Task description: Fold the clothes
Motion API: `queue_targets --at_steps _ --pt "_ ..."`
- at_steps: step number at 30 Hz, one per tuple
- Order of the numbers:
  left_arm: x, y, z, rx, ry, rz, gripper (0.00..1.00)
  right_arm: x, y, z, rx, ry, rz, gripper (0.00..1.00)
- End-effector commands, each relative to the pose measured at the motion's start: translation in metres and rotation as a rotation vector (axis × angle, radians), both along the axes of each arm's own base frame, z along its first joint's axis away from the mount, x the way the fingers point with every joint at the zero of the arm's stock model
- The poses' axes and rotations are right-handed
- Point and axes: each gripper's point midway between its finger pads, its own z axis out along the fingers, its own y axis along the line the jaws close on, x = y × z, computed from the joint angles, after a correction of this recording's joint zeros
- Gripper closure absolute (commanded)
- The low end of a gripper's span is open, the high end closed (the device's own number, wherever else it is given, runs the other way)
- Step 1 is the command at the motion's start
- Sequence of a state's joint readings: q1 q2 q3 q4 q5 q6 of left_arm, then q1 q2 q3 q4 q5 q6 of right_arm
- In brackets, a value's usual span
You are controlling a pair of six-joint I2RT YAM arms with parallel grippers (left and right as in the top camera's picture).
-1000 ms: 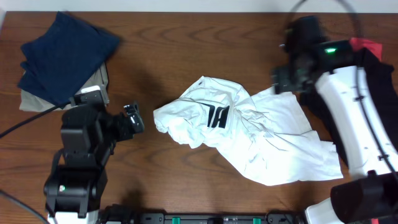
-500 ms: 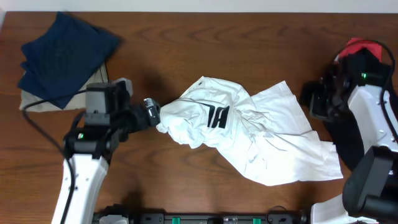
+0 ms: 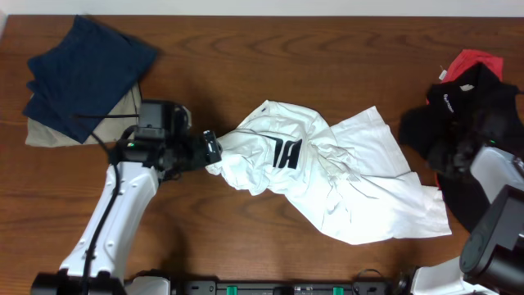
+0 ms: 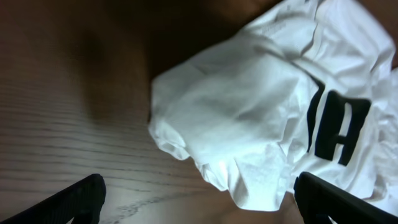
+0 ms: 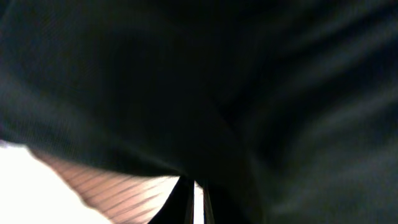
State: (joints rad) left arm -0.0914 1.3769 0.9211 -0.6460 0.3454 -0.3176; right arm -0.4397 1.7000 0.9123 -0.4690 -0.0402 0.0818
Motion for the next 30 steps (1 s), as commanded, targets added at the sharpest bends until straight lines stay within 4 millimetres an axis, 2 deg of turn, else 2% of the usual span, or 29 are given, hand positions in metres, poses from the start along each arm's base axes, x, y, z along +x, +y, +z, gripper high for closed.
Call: queue_targets --at_steps 1,4,7,10,11,12,14,16,18,20,22,26,30 --pt "0.001 -0.012 -0.003 -0.013 0.019 -0.033 0.02 -0.024 -0.045 -0.001 -0.090 0.044 -0.183 0.92" --pt "-0.003 -0.021 -0.008 -0.010 0.037 -0.063 0.02 -0.050 -0.080 0.001 -0.156 0.080 -0.366 0.91" --pt "-0.006 -0.029 -0.008 -0.008 0.037 -0.092 0.02 -0.073 -0.107 0.002 -0.149 0.073 -0.522 0.91" --pt "-0.008 -0.035 -0.008 -0.008 0.038 -0.111 0.02 -0.081 -0.121 0.004 -0.088 0.030 -0.595 0.92" --pt "-0.009 -0.036 -0.008 -0.007 0.041 -0.115 0.02 -0.074 -0.121 0.007 -0.031 -0.018 -0.586 0.93" --pt "-0.010 -0.036 -0.008 -0.007 0.044 -0.116 0.02 -0.061 -0.117 0.012 0.028 -0.073 -0.544 0.94" --pt "-0.011 -0.035 -0.009 -0.006 0.050 -0.115 0.02 -0.022 -0.100 0.033 0.170 -0.234 -0.374 0.94" --pt "-0.012 -0.035 -0.009 -0.005 0.052 -0.115 0.02 0.018 -0.073 0.065 0.288 -0.401 -0.159 0.91" --pt "-0.012 -0.035 -0.009 -0.005 0.052 -0.115 0.02 0.041 -0.049 0.088 0.335 -0.479 0.010 0.87" --pt "-0.012 -0.035 -0.009 -0.005 0.052 -0.115 0.02 0.053 -0.027 0.094 0.312 -0.479 0.143 0.85" --pt "-0.012 -0.035 -0.009 -0.005 0.053 -0.115 0.02 0.060 -0.011 0.084 0.227 -0.416 0.237 0.83" --pt "-0.012 -0.035 -0.009 -0.005 0.052 -0.115 0.02 0.064 0.009 0.051 0.055 -0.261 0.339 0.84" --pt "-0.012 -0.035 -0.009 -0.005 0.052 -0.115 0.02 0.072 0.042 0.018 0.043 -0.214 0.456 0.79"
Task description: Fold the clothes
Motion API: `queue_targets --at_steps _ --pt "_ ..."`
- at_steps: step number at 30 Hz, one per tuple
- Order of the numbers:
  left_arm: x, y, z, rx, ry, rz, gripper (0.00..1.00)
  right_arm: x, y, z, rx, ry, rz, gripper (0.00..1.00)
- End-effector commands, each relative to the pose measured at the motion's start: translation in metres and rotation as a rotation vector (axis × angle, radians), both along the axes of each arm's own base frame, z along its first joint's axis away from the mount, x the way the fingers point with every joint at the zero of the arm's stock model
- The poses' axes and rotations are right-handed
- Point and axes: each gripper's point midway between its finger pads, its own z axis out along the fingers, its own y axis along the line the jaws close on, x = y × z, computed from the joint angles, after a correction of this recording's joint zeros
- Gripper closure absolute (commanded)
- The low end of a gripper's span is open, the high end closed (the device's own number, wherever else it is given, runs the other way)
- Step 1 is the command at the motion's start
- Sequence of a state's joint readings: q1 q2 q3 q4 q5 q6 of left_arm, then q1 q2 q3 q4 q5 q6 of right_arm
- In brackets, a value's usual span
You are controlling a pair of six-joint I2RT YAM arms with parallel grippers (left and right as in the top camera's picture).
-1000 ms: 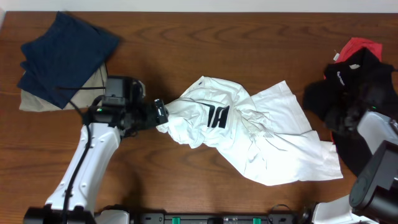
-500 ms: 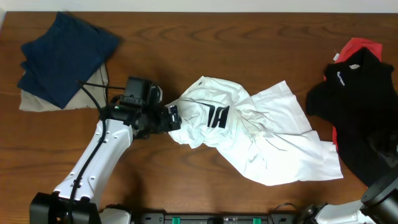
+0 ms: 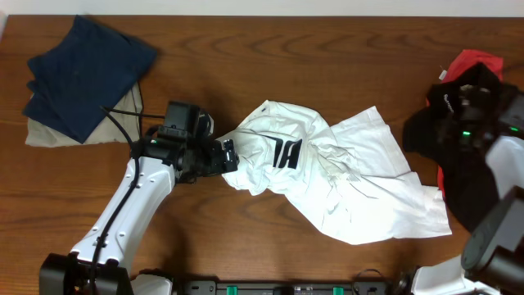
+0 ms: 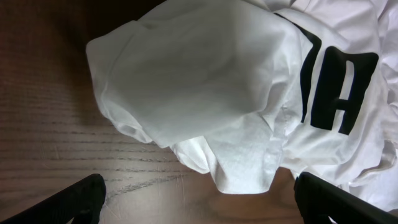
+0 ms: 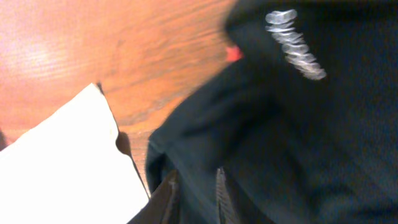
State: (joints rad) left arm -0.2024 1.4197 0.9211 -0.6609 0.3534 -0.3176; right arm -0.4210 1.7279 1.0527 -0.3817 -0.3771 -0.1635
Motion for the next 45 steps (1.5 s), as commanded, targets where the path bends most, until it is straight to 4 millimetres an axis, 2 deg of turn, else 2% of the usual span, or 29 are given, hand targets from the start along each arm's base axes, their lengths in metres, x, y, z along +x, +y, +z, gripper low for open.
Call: queue_targets --at_steps 1,4,6,9,10,12,15,18,21,23,25,28,30,32,35,37,38,39,41,45 --pt "0.003 -0.002 0.004 -0.006 -0.005 -0.001 0.02 -0.008 0.015 -0.043 -0.069 0.096 0.088 0.79" --pt "0.002 -0.002 0.003 -0.005 0.001 -0.001 0.02 -0.007 0.025 -0.067 -0.052 0.137 0.116 0.79" --pt "0.001 -0.002 0.003 -0.005 0.002 -0.001 0.02 -0.010 0.025 -0.083 -0.053 0.174 0.115 0.79" --pt "0.001 -0.002 0.003 -0.005 0.002 -0.001 0.02 -0.023 0.003 -0.108 -0.136 0.272 0.032 0.76" --pt "0.001 -0.002 0.003 -0.005 0.002 -0.001 0.02 -0.029 -0.016 -0.114 -0.194 0.312 -0.044 0.78" --pt "0.001 -0.002 0.003 -0.005 0.005 -0.001 0.02 -0.038 -0.043 -0.115 -0.272 0.352 -0.174 0.79" --pt "0.000 -0.001 0.003 -0.004 0.008 -0.001 0.02 -0.054 -0.093 -0.104 -0.371 0.391 -0.396 0.78" --pt "0.000 -0.001 0.003 -0.004 0.008 -0.001 0.02 -0.070 -0.130 -0.092 -0.380 0.422 -0.527 0.78" --pt "0.000 -0.001 0.003 -0.004 0.008 -0.001 0.02 -0.082 -0.158 -0.078 -0.317 0.430 -0.672 0.79" --pt "0.000 -0.001 0.003 -0.004 0.008 -0.001 0.02 -0.073 -0.163 -0.069 -0.230 0.393 -0.679 0.78" --pt "0.000 -0.001 0.003 -0.004 0.008 -0.001 0.02 -0.045 -0.152 -0.053 -0.110 0.307 -0.562 0.80" --pt "0.000 -0.001 0.003 -0.004 0.008 -0.001 0.02 0.000 -0.121 -0.015 0.043 0.157 -0.374 0.71" --pt "0.000 -0.001 0.003 -0.003 0.008 -0.001 0.02 0.026 -0.087 0.018 0.131 0.059 -0.213 0.63" --pt "0.000 -0.001 0.003 -0.001 0.008 0.000 0.02 0.036 -0.051 0.044 0.187 0.017 -0.079 0.57" --pt "0.000 0.000 0.002 0.004 0.006 0.001 0.02 0.031 0.001 0.063 0.224 0.054 0.040 0.54" --pt "0.001 0.000 0.002 0.003 0.002 0.001 0.02 0.020 0.030 0.064 0.239 0.123 0.085 0.48" --pt "0.002 0.000 0.001 0.004 -0.002 0.001 0.02 0.011 0.047 0.061 0.249 0.179 0.110 0.41" --pt "0.003 0.000 0.000 0.005 -0.005 0.002 0.02 0.005 0.057 0.059 0.256 0.212 0.125 0.36" --pt "0.003 0.000 -0.005 0.003 -0.010 0.002 0.02 -0.011 0.083 0.052 0.274 0.303 0.169 0.35" --pt "0.005 -0.001 -0.015 0.004 -0.006 0.002 0.02 -0.034 0.112 0.042 0.253 0.424 0.228 0.33"
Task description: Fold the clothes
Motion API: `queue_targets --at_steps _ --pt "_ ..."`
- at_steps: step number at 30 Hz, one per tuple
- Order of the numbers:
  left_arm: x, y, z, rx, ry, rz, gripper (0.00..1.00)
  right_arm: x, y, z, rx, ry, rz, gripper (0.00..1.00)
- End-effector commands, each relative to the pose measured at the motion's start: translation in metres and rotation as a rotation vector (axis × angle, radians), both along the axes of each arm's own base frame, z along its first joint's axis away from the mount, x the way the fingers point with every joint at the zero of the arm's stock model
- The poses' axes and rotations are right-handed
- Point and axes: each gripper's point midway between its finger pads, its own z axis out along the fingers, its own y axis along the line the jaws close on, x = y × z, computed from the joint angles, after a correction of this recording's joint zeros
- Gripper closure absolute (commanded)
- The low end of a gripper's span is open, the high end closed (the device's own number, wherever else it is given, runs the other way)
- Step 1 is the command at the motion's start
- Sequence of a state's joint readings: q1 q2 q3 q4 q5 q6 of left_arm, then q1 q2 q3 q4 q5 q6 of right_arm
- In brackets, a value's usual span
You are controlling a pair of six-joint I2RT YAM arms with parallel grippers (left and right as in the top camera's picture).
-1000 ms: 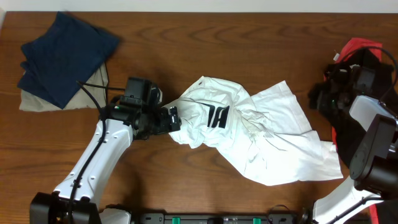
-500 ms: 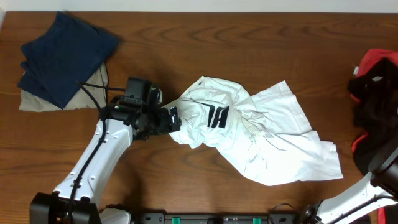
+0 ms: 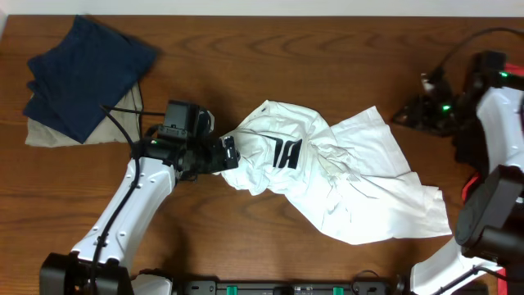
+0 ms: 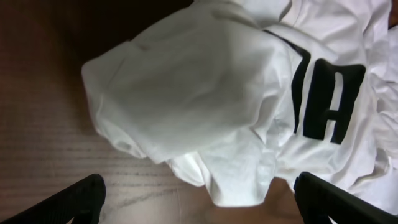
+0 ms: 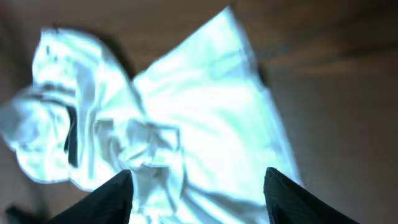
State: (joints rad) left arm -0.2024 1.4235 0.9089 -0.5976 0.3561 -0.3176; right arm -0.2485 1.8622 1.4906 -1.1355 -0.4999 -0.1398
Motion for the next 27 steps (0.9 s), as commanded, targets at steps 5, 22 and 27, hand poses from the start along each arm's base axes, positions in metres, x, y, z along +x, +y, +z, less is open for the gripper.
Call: queue_targets --at_steps 5,22,27 --pt "-0.001 0.001 -0.034 0.023 0.075 0.003 0.07 -0.023 0.041 -0.004 -0.010 0.086 0.124 0.30" --pt "0.087 0.115 0.032 0.267 -0.144 0.302 0.94 -0.033 0.050 -0.018 -0.248 0.169 0.135 0.25" --pt "0.101 0.153 0.082 0.261 -0.245 0.415 0.45 -0.032 0.050 -0.018 -0.248 0.164 0.134 0.24"
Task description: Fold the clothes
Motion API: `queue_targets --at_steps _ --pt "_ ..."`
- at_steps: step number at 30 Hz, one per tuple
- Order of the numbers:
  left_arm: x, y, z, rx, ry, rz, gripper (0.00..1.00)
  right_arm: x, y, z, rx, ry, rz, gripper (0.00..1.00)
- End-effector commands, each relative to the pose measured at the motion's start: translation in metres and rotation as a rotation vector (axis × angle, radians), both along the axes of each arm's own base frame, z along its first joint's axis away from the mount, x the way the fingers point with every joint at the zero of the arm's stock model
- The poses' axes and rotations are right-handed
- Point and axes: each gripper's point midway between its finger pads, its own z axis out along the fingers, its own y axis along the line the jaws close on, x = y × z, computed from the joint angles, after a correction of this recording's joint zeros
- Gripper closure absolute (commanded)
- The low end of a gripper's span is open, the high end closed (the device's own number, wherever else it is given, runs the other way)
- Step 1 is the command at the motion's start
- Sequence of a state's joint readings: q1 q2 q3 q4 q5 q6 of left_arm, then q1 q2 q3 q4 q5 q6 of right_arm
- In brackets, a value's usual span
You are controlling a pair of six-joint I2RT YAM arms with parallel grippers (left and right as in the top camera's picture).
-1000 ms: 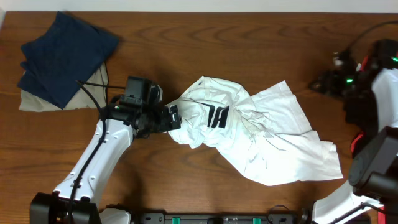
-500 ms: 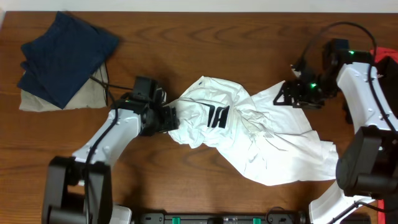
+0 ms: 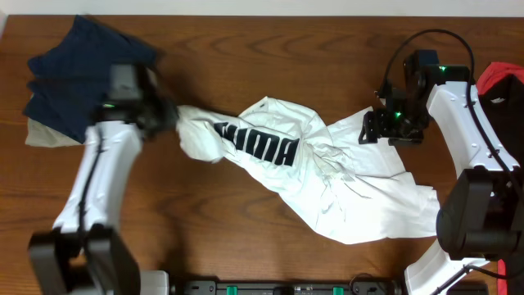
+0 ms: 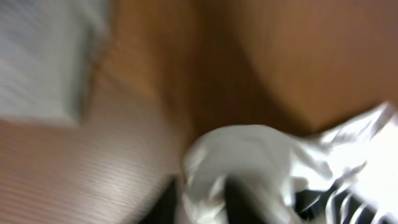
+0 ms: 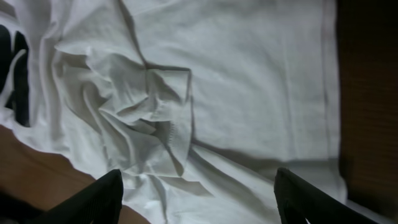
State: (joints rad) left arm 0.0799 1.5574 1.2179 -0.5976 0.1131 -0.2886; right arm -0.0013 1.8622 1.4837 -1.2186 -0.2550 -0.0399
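Observation:
A crumpled white T-shirt with black PUMA lettering lies across the table's middle. My left gripper is shut on its left end, which is stretched out toward the upper left. The left wrist view is blurred, but white cloth bunches between the dark fingers. My right gripper hovers open over the shirt's upper right corner. In the right wrist view its fingers spread wide above wrinkled white fabric, with nothing between them.
A folded navy garment lies on a beige one at the back left, just beyond the left gripper. Red clothing sits at the right edge behind the right arm. Bare wood lies along the front.
My left gripper, open beside the shirt's left end before, is now shut on it and farther up-left, unrolling the PUMA print. My right gripper moved left and now sits over the shirt's upper right corner.
At first my left gripper was open next to the shirt's left bunch, and my right gripper was shut among the dark clothes at the right. The left then moved closer, and the right appeared open near the pile. Now the left holds the stretched shirt, the right open above it.

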Motion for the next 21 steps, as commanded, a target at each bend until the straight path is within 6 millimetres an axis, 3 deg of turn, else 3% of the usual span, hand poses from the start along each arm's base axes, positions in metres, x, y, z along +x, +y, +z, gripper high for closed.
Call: queue_targets --at_steps 1,3,4,7,11,14,18,21 --pt "-0.003 0.023 0.023 0.044 -0.036 0.061 0.31 -0.002 -0.001 -0.001 -0.024 0.005 -0.012 0.24" --pt "-0.014 0.023 0.016 0.039 0.015 0.065 0.05 -0.002 -0.001 -0.001 -0.024 0.005 -0.012 0.23" --pt "-0.020 0.021 0.010 0.031 0.051 0.066 0.00 -0.002 -0.001 -0.001 -0.024 0.006 -0.011 0.23" --pt "-0.040 0.001 -0.007 -0.062 0.164 0.051 0.01 -0.002 -0.001 -0.001 -0.024 0.007 -0.012 0.22" --pt "-0.059 -0.045 -0.028 -0.213 0.265 -0.062 0.00 -0.002 -0.001 -0.001 -0.024 0.006 -0.012 0.21" --pt "-0.072 -0.065 -0.046 -0.218 0.330 -0.114 0.09 -0.002 -0.001 -0.001 -0.024 0.007 -0.012 0.20" --pt "-0.089 -0.104 -0.066 -0.243 0.398 -0.223 0.31 -0.003 -0.001 -0.001 -0.024 0.012 -0.012 0.20" --pt "-0.093 -0.134 -0.075 -0.259 0.397 -0.312 0.32 -0.003 -0.001 -0.001 -0.024 0.014 -0.019 0.20"
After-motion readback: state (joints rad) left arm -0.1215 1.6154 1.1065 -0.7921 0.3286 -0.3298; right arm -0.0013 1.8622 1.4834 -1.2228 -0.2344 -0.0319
